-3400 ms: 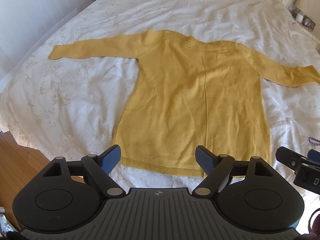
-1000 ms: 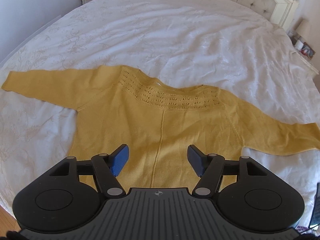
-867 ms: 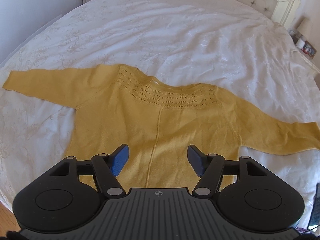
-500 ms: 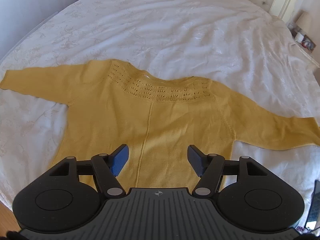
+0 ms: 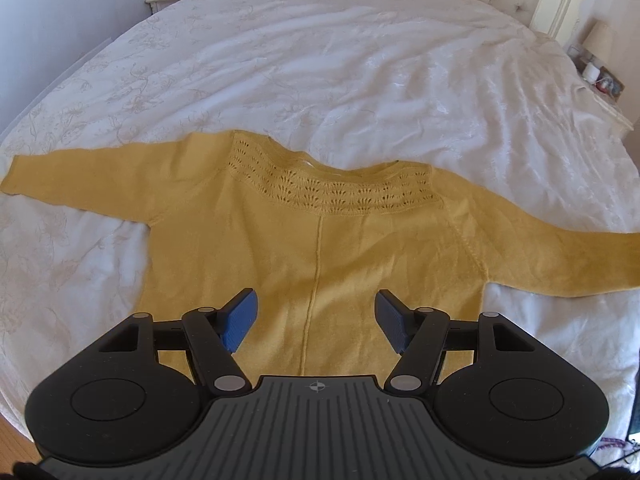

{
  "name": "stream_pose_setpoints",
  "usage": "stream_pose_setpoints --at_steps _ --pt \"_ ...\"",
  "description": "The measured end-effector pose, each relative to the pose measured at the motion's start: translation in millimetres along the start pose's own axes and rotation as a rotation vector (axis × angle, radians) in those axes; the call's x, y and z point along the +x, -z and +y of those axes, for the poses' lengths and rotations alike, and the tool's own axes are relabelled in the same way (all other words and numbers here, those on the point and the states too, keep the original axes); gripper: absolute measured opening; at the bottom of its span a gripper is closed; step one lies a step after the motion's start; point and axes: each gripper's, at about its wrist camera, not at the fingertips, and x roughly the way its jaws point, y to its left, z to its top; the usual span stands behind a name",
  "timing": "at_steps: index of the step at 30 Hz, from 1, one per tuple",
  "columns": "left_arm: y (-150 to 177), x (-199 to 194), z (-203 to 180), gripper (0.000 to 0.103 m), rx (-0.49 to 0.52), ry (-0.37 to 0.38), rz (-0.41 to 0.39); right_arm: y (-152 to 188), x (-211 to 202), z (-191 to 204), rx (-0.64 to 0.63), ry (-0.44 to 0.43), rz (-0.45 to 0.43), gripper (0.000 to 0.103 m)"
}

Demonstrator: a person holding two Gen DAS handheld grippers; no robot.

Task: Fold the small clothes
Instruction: 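Grasp the yellow sweater's sleeve cuff with the right gripper, then lift the sleeve and lay it across the sweater back, open right gripper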

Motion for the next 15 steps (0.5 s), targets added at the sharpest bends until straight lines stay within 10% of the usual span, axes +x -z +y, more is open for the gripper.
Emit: stream_pose_setpoints --at_steps 15 --pt "-8 13 129 0.064 0.034 -0.004 0.012 44 -13 300 -0.114 -0.451 0.014 0.011"
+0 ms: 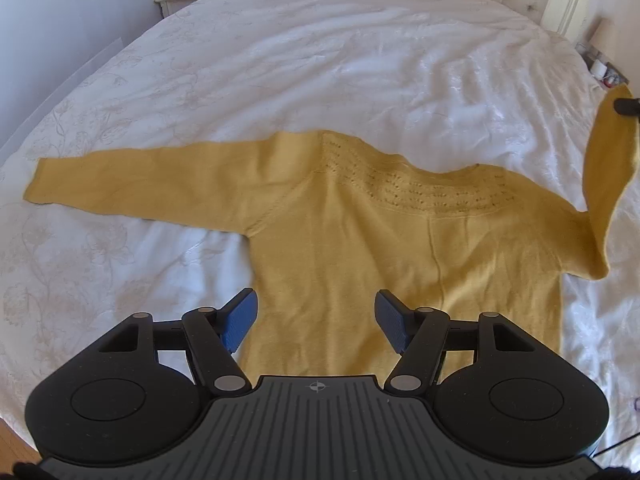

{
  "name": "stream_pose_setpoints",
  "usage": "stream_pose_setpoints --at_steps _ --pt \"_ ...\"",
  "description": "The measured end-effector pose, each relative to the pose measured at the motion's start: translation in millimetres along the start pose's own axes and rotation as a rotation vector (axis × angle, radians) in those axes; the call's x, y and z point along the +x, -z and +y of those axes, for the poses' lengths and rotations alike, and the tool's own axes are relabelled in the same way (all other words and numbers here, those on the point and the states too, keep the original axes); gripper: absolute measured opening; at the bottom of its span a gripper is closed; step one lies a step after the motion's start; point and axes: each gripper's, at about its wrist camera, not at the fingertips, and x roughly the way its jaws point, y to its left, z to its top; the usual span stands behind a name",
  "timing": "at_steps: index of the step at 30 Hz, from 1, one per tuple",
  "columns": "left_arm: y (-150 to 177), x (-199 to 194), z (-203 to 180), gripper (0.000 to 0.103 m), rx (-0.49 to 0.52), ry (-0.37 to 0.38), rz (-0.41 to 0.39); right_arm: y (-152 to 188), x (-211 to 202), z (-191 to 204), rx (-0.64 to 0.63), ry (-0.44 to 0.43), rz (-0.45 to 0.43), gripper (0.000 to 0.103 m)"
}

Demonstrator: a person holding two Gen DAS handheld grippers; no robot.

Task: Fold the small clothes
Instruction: 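Lift the sleeve and lay it across the sweater back, open right gripper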

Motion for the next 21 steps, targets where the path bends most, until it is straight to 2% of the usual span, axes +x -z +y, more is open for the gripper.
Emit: stream_pose_setpoints --at_steps 6,13,16,19,20,21 --pt "0 6 53 0.064 -0.031 -0.026 0.023 36 86 90 -0.021 -0.135 0.088 0.011" --pt "1 17 97 0.064 -0.067 -0.045 0.056 90 161 155 -0.062 -0.163 0.196 0.013" --pt "-1 24 105 0.064 -0.066 -0.043 0.069 110 174 170 -0.078 -0.175 0.209 0.023" --pt "-8 32 106 0.064 -0.058 -0.029 0.075 121 176 171 -0.073 -0.197 0.201 0.025" --pt "-10 34 107 0.064 -0.056 -0.021 0.075 123 176 169 -0.073 -0.193 0.195 0.039" --pt "-12 37 106 0.064 -0.053 -0.011 0.075 125 176 168 -0.075 -0.186 0.186 0.046"
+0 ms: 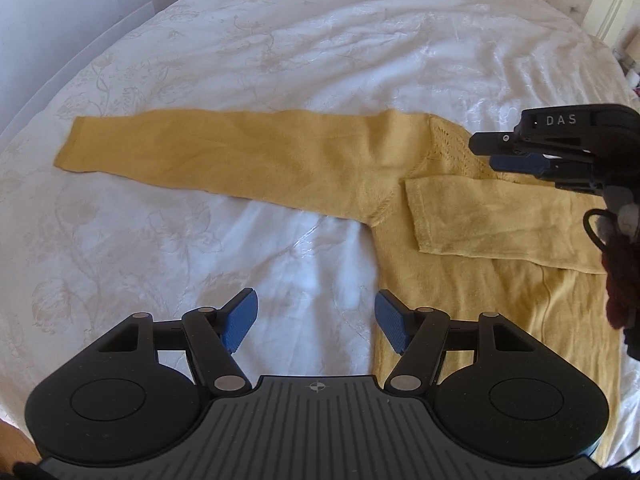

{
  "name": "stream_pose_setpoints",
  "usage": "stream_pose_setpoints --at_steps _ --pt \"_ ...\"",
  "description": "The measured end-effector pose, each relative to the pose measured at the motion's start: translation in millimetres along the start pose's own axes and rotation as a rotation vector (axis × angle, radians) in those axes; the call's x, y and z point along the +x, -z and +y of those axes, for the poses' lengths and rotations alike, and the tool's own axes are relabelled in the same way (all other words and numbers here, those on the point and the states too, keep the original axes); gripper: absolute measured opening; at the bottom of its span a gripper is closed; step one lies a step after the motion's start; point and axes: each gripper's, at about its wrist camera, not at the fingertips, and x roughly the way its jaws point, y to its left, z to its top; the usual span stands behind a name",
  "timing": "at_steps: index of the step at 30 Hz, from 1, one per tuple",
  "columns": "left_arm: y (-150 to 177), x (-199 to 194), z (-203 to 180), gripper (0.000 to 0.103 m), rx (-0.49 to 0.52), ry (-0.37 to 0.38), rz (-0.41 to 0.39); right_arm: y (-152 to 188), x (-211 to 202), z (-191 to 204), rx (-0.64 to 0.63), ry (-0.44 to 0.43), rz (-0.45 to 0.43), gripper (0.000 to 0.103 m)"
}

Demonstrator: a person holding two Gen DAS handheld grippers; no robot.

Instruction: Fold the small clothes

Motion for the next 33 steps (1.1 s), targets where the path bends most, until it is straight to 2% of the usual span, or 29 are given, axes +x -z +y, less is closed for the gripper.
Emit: stream_pose_setpoints --at_steps 1,2,8,12,16,22,24,25,26,27,28,33 --pt "-3 3 -2 0.064 0.006 0.01 -0.001 3 -2 -2 -0.001 0.013 -0.008 0.055" --pt "-7 6 -4 0.064 0.016 0.021 -0.004 5 -7 -6 -0.005 0.03 -0.015 0.056" --pt "-28 35 -31 0.064 0.082 0.092 -0.004 30 -41 -46 -0.012 0.177 -0.022 0.056" --pt "-39 66 -54 0.064 0.127 0.137 0.028 50 -64 -73 0.013 0.255 -0.005 0.056" --pt "-46 94 -71 0.062 0.155 0.16 0.066 68 -81 -97 0.063 0.296 0.01 0.056" --pt "-59 131 -79 0.059 0.13 0.159 0.116 79 -94 -125 0.131 0.33 0.006 0.056" --pt "-63 143 -79 0.055 0.102 0.169 0.135 79 -96 -133 0.149 0.338 0.003 0.056" --pt "-64 146 -79 0.049 0.091 0.172 0.134 80 -97 -138 0.158 0.344 0.001 0.056" --pt "-65 148 -80 0.037 0.079 0.17 0.127 79 -99 -142 0.165 0.347 -0.001 0.056" --pt "-66 148 -82 0.029 0.079 0.168 0.116 77 -100 -145 0.169 0.35 -0.003 0.056" --pt "-67 147 -85 0.01 0.095 0.155 0.105 77 -102 -150 0.168 0.356 -0.008 0.056" --pt "-74 129 -99 0.006 0.185 -0.011 -0.027 61 -119 -175 0.182 0.394 -0.064 0.056"
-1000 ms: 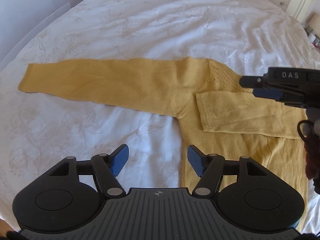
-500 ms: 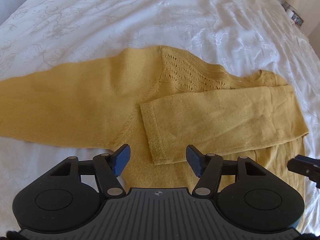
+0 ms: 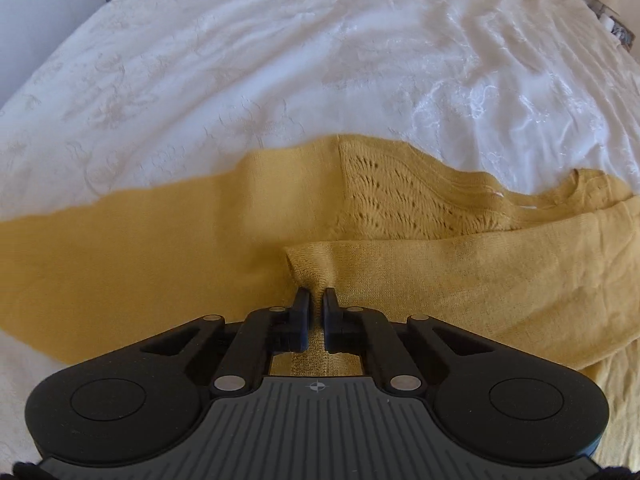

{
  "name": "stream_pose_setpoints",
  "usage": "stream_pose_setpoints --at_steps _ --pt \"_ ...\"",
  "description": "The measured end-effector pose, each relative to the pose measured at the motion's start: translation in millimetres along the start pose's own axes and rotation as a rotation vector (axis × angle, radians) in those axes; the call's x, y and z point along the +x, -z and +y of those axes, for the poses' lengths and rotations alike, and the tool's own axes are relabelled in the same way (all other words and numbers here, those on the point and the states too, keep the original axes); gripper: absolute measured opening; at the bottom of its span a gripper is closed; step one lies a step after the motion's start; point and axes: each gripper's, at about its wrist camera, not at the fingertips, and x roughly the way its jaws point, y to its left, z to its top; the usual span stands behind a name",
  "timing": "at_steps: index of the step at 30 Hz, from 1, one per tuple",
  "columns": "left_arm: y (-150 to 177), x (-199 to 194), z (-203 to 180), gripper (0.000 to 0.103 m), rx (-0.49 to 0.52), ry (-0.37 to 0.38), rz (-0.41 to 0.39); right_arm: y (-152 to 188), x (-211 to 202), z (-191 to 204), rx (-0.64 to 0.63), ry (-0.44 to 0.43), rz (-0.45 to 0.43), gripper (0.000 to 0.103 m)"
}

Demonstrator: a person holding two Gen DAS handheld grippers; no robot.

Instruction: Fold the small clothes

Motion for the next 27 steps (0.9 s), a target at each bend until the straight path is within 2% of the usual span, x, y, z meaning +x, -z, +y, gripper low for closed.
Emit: stream_pose_setpoints --at_steps 2,6,9,11,14,15,16,17,18,21,23,25,27 --pt "-3 4 0 0.007 -0.005 -0.019 0.015 -15 0 -13 0.003 0.022 -0.028 0.057" --pt "-6 24 1 0.01 -0.022 0.022 0.105 -50 17 -39 0.024 0.042 -0.041 0.059" --pt "-8 26 4 0.013 -0.042 0.025 0.115 -71 40 -55 0.039 0.067 -0.024 0.059" --pt "-8 27 5 0.019 -0.049 0.029 0.121 -80 55 -66 0.068 0.072 -0.009 0.059" --pt "-7 27 8 0.019 -0.05 0.042 0.119 -89 74 -76 0.101 0.05 0.017 0.059" --pt "-6 27 9 0.019 -0.051 0.045 0.116 -90 78 -77 0.106 0.04 0.027 0.058" --pt "-5 27 10 0.019 -0.052 0.047 0.113 -91 84 -78 0.109 0.024 0.044 0.051" --pt "-4 27 11 0.02 -0.052 0.048 0.11 -92 88 -77 0.11 0.008 0.064 0.022" --pt "-5 27 9 0.02 -0.052 0.047 0.106 -91 91 -75 0.106 -0.011 0.083 0.011" --pt "-4 26 9 0.02 -0.046 0.043 0.1 -90 83 -62 -0.003 0.067 0.067 0.009" --pt "-3 25 9 0.021 -0.049 0.042 0.094 -90 81 -65 -0.021 0.119 0.063 0.008" --pt "-2 25 6 0.021 -0.039 0.036 0.093 -88 83 -71 0.004 0.094 0.076 0.009" --pt "-4 24 5 0.021 -0.025 0.037 0.097 -89 77 -70 -0.002 0.082 0.046 0.017"
